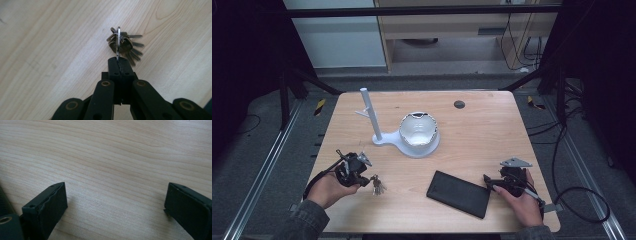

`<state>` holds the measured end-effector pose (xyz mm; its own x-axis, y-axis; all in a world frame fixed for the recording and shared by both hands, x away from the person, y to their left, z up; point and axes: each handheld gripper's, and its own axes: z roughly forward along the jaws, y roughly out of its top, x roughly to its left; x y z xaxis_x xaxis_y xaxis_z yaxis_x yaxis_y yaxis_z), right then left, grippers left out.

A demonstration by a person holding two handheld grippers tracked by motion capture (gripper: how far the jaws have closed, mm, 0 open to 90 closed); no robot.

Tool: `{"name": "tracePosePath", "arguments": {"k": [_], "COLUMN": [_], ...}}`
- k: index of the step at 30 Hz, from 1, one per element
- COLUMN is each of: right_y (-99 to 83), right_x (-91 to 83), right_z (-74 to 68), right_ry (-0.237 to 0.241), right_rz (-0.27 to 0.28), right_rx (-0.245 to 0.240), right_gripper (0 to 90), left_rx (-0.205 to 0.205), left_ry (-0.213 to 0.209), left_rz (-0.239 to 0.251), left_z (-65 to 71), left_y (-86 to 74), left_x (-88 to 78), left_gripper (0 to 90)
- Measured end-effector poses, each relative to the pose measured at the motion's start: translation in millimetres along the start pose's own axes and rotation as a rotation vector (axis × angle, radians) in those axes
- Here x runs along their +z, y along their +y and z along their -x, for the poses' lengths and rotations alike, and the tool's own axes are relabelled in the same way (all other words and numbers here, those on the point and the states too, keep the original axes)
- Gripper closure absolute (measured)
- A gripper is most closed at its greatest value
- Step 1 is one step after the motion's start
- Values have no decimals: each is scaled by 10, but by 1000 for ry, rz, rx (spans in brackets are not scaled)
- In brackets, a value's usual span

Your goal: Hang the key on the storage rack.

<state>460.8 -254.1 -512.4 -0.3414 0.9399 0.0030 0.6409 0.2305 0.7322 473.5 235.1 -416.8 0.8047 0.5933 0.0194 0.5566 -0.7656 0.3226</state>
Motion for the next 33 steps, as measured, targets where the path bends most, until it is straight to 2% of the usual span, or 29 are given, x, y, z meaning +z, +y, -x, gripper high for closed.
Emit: {"name": "tracePosePath", "arguments": {"k": [9, 12, 17, 24, 33], "right_y": [1, 1, 1, 3, 2], "right_x": [5, 5, 7, 3, 6], "right_z": [0, 0, 1, -4, -1], "right_ry": [-1, 0, 0, 2, 0], "right_rz": [-1, -2, -1, -5, -3], "right_rx": [-3, -3, -6, 0, -5], "right_gripper": [40, 40, 38, 37, 37], "left_rx": [29, 39, 62, 49, 31], "left_ry": [19, 22, 48, 53, 53], "left_rz": [-3, -16, -25, -13, -47], "left_z": [-37, -44, -72, -136, -277], "left_y": [246, 294, 414, 464, 543], "left_x": [-441, -521, -792, -965, -1131], "left_gripper": [900, 900, 900, 900, 900]}}
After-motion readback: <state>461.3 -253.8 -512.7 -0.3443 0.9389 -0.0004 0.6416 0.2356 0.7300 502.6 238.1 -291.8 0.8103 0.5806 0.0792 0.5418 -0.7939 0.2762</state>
